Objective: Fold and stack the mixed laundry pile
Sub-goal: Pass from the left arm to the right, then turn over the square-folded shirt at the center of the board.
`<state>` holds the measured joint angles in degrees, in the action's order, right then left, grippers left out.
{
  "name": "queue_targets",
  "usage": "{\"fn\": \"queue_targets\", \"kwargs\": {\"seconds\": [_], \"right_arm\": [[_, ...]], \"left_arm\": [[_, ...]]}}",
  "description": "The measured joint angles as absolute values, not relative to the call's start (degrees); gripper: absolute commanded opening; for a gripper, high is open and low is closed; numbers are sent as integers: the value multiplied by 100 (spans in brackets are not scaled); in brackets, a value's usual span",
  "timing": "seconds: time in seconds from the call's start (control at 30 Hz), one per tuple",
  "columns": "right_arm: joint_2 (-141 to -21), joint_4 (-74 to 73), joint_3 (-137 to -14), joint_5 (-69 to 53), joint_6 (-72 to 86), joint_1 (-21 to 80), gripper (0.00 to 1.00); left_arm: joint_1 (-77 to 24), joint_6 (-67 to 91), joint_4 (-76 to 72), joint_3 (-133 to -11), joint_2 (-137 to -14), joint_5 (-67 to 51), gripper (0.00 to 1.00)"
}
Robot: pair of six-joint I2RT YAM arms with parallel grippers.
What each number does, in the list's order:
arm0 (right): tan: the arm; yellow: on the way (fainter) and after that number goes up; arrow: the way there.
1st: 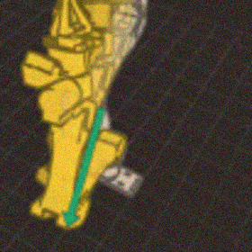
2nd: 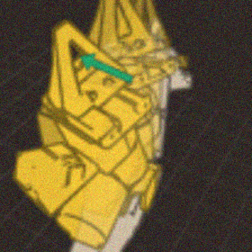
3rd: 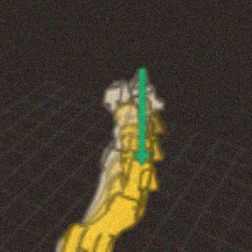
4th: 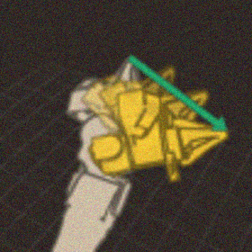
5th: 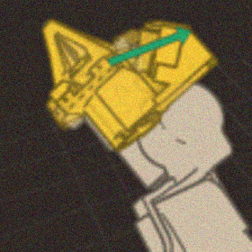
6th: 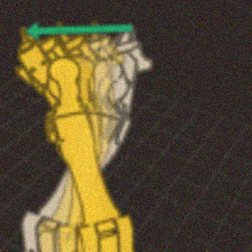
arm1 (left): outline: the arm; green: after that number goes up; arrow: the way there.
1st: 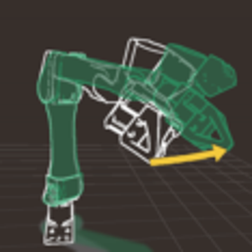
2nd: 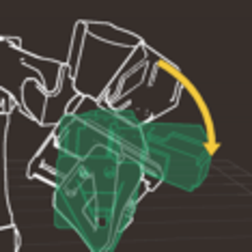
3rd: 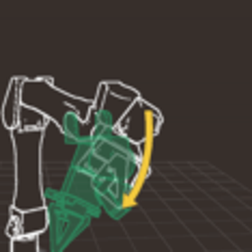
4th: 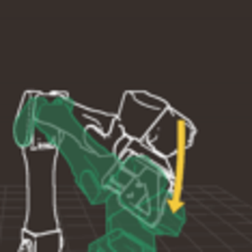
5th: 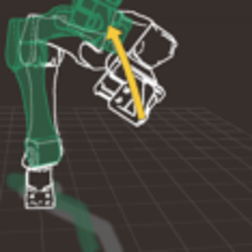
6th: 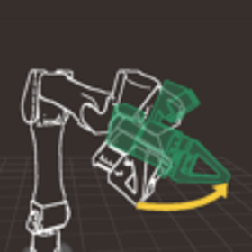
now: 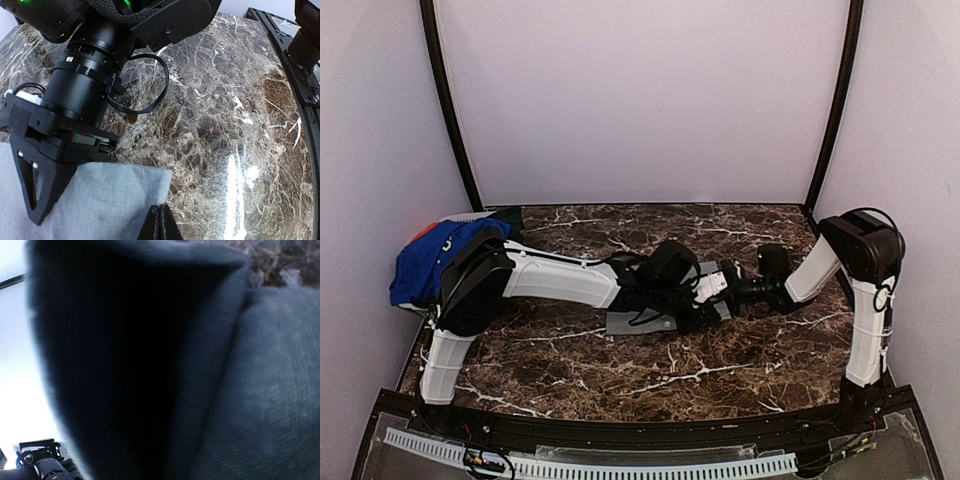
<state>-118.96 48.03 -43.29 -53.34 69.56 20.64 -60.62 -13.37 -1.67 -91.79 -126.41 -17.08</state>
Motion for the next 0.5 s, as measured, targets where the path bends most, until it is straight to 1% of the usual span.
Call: {"fn": "queue_targets", "kwargs": {"seconds": [0.03,0.07,0.1,0.13,0.17,0.2,0.23,0.37,0.5], "right_arm": [[-11893,4781,-4329,-5356,6923,2064,9],[-11878,4729,-4329,-5371,6908,2062,5],[-11839,4595,-4329,-5376,6849,2060,2],[-11789,4438,-4329,-5376,6761,2053,1],[-11730,4241,-4340,-5371,6659,2029,0],[-11640,3935,-4357,-5356,6521,2016,0],[-11533,3581,-4386,-5343,6359,1994,0],[-10986,1957,-4678,-5186,5378,1824,0],[-10361,-189,-5325,-4504,4071,1531,0]], "left_arm": [[-6060,-1334,-165,-9172,-12641,-1710,16],[-6058,-1337,-165,-9166,-12641,-1708,21],[-6058,-1332,-163,-9166,-12641,-1710,30],[-6055,-1297,-161,-9164,-12639,-1708,33],[-6047,-1262,-167,-9144,-12626,-1702,40],[-6042,-1225,-154,-9102,-12584,-1684,44],[-6038,-1194,-148,-9019,-12516,-1669,52],[-6018,-937,-189,-8527,-12003,-1570,65],[-5992,-670,-445,-7861,-11314,-1420,74]]}}
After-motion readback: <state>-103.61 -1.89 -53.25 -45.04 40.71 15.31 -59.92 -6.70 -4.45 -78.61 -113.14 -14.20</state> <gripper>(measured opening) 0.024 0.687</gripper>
